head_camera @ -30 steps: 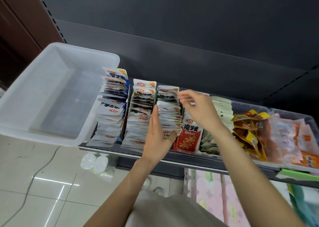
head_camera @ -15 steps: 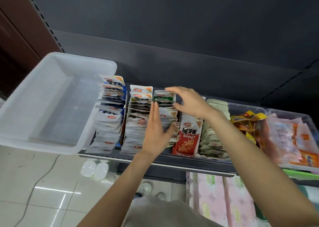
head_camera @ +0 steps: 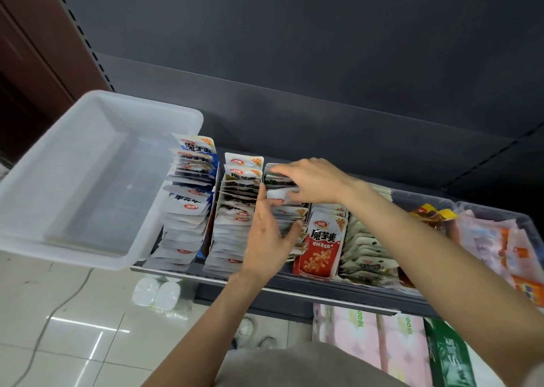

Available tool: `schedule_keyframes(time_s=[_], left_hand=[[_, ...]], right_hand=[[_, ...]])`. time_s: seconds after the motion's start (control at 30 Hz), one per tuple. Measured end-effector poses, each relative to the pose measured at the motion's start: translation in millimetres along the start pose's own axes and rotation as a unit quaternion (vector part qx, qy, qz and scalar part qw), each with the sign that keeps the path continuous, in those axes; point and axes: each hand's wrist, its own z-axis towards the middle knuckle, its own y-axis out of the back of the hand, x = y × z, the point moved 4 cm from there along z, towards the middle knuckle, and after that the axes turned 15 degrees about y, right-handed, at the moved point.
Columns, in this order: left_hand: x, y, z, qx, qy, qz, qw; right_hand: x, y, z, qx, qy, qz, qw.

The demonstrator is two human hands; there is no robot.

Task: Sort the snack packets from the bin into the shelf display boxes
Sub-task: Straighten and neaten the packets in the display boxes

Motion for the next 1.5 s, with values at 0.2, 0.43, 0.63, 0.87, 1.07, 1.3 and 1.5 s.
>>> schedule_keyframes(time_s=[0.2, 0.43, 0.63, 0.87, 1.07, 1.3, 1.5], left_hand=[[-1.8, -1.0, -2.3, -0.019, -0.017, 0.010, 1.000], [-0.3, -1.0, -5.1, -0.031, 0.001, 0.035, 0.999], [1.1, -1.9, -5.3, -0.029, 0.024, 0.047, 0.998], [-1.3, -1.1, -2.9, -0.014, 0.030, 0.041, 0.999], [-5.1, 1.4, 0.2, 0.001, 0.040, 0.010, 0.999], [-8.1, 1.1, 13.7, 0.027, 0.074, -0.072, 0.994], [-8.6, 6.5, 13.8, 0.045, 0.106, -0.102, 0.988]], right_hand=[[-4.3, -15.6, 3.1, 0.038, -0.019, -0.026, 0.999], [-6.3, -17.1, 16.8, 0.038, -0.027, 0.004, 0.999], [-15.3, -15.8, 17.7, 0.057, -0.038, 0.100, 0.993], [-12.5, -5.1, 7.2, 0.090, -0.075, 0.226, 0.967], [9.8, 4.7, -42.2, -0.310, -0.216, 0.393, 0.838], [58.8, -51.0, -37.3, -0.376, -0.292, 0.610, 0.634], [59.6, -58.9, -27.6, -0.343, -0.281, 0.649, 0.619]])
